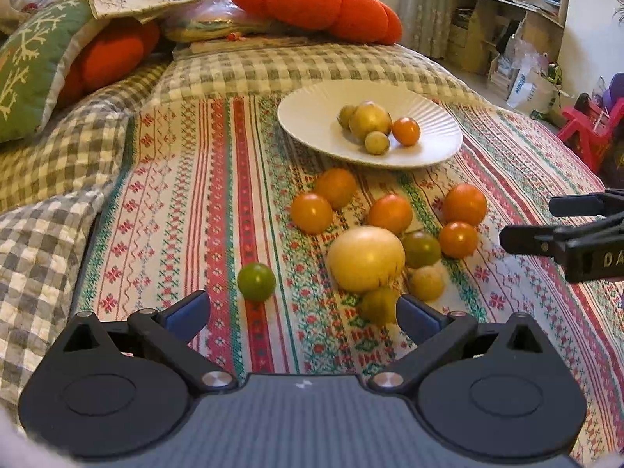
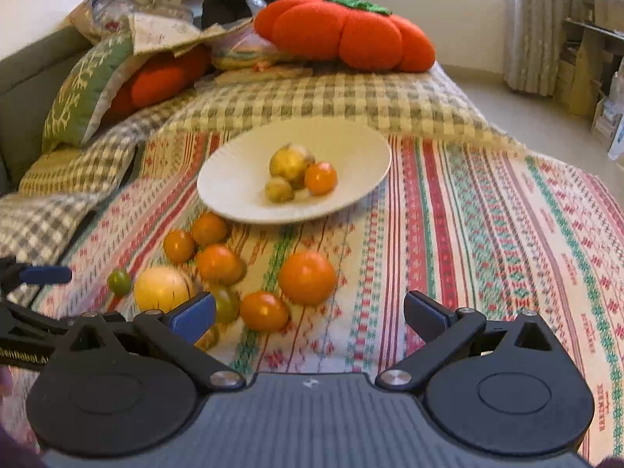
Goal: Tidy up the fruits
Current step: 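Withdraw both tools from the plate toward the remaining fruits, then grasp a small yellow-green fruit with the left tool while the right tool grasps an orange cherry tomato, then carry both held fruits up and over the white plate, then lower both fruits onto the plate and open both tools, then withdraw both tools from the plate toward the remaining fruits, then grasp a round green fruit with the left tool while the right tool grasps a mandarin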
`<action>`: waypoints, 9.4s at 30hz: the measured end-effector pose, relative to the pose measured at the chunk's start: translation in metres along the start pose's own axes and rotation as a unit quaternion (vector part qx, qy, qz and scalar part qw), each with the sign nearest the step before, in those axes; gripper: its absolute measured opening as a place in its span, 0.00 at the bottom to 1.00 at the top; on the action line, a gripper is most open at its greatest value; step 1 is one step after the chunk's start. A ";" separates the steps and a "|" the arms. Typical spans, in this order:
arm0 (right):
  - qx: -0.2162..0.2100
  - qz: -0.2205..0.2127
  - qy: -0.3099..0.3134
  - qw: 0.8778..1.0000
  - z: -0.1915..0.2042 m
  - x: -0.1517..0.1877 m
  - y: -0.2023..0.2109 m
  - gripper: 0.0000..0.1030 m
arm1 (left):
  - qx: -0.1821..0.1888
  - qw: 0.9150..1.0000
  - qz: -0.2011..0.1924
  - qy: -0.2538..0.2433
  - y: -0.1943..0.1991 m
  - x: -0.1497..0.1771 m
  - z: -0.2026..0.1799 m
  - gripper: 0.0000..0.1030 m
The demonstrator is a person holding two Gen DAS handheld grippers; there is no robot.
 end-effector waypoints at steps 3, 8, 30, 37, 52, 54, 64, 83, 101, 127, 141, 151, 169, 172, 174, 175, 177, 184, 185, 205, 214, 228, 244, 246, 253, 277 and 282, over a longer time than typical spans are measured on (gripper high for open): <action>0.007 0.007 0.014 1.000 0.000 0.006 -0.002 1.00 | 0.007 1.000 0.010 0.004 -0.002 0.005 -0.002 0.93; 0.017 0.018 0.017 1.000 -0.004 0.011 -0.008 1.00 | 0.025 0.999 0.019 0.010 -0.005 0.010 -0.010 0.93; -0.007 0.043 0.029 0.999 0.010 0.026 -0.029 0.92 | 0.093 0.995 0.016 0.038 -0.023 0.012 -0.039 0.34; -0.004 0.036 0.003 0.999 0.005 0.021 -0.034 0.79 | 0.096 0.995 0.012 0.037 -0.025 0.010 -0.042 0.19; -0.009 0.019 0.023 1.000 0.023 0.012 -0.043 0.53 | 0.089 0.995 0.028 0.023 -0.020 0.015 -0.039 0.17; -0.014 0.020 0.021 0.999 0.024 0.011 -0.043 0.47 | 0.089 0.995 0.029 0.024 -0.019 0.016 -0.039 0.17; -0.036 0.026 0.019 0.999 0.029 0.014 -0.038 0.29 | 0.096 0.995 0.027 0.021 -0.013 0.015 -0.043 0.17; -0.039 0.017 0.009 0.999 0.021 0.011 -0.020 0.29 | 0.123 0.992 0.005 -0.009 0.003 0.009 -0.061 0.17; -0.058 -0.025 -0.003 0.998 0.020 -0.014 -0.005 0.29 | 0.132 0.990 -0.050 -0.007 0.020 -0.027 -0.062 0.17; -0.028 -0.045 0.033 0.998 -0.006 -0.066 -0.047 0.29 | 0.097 0.991 -0.080 -0.034 -0.062 -0.117 -0.033 0.17; -0.025 -0.031 0.055 0.998 -0.004 -0.071 -0.075 0.29 | 0.081 0.994 -0.062 -0.048 -0.097 -0.131 -0.027 0.17; -0.024 -0.027 0.062 0.997 0.000 -0.071 -0.084 0.30 | 0.072 0.995 -0.047 -0.059 -0.109 -0.129 -0.030 0.18; -0.023 -0.029 0.063 0.997 0.001 -0.074 -0.079 0.61 | 0.053 0.995 -0.061 -0.058 -0.100 -0.131 -0.023 0.44; -0.021 -0.029 0.061 0.998 0.000 -0.074 -0.075 0.66 | 0.053 0.995 -0.062 -0.055 -0.094 -0.129 -0.022 0.52; -0.021 -0.029 0.058 0.998 0.000 -0.074 -0.071 0.69 | 0.052 0.995 -0.065 -0.057 -0.090 -0.127 -0.022 0.58; -0.021 -0.029 0.058 0.998 0.000 -0.074 -0.070 0.71 | 0.050 0.995 -0.065 -0.059 -0.088 -0.126 -0.022 0.60; -0.020 -0.029 0.057 0.998 0.000 -0.073 -0.067 0.72 | 0.048 0.995 -0.066 -0.061 -0.083 -0.123 -0.021 0.63; -0.018 -0.030 0.046 0.998 0.000 -0.067 -0.052 0.80 | 0.044 0.995 -0.070 -0.048 -0.066 -0.118 -0.017 0.75; -0.016 -0.030 0.046 0.998 0.000 -0.066 -0.049 0.81 | 0.044 0.995 -0.071 -0.046 -0.062 -0.117 -0.017 0.76; -0.003 -0.028 0.013 1.000 -0.003 -0.039 -0.006 0.94 | 0.037 0.997 -0.068 0.009 -0.008 -0.065 -0.001 0.89; 0.003 -0.017 0.011 1.000 -0.001 -0.024 0.001 0.98 | 0.007 0.998 -0.059 0.028 0.004 -0.042 0.022 0.93; 0.029 0.022 0.029 0.999 -0.003 0.006 -0.011 1.00 | -0.021 0.998 -0.023 0.049 -0.001 -0.003 0.042 0.93; 0.043 0.054 0.038 0.997 -0.004 0.028 -0.033 1.00 | -0.049 0.996 0.010 0.068 -0.026 0.028 0.059 0.93; 0.036 0.051 0.031 0.998 -0.004 0.026 -0.035 1.00 | -0.048 0.997 0.000 0.064 -0.026 0.028 0.058 0.93; 0.023 0.026 0.026 0.999 -0.006 0.021 -0.043 1.00 | -0.047 0.997 -0.026 0.064 -0.031 0.020 0.056 0.93; 0.023 0.005 0.017 1.000 -0.010 0.004 -0.053 0.78 | -0.014 0.998 -0.044 0.052 -0.034 0.005 0.039 0.42; 0.021 0.003 0.017 1.000 -0.012 0.002 -0.052 0.67 | -0.008 0.998 -0.042 0.051 -0.033 0.004 0.036 0.31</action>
Point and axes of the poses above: each gripper's, at about its wrist camera, not at the fingertips, and y roughly against the way its jaws point, z to its left, x to its underside, the point moved 10 cm from there along -y, roughly the way its jaws point, and after that the axes turned 1 degree about -x, right-handed, at the moved point
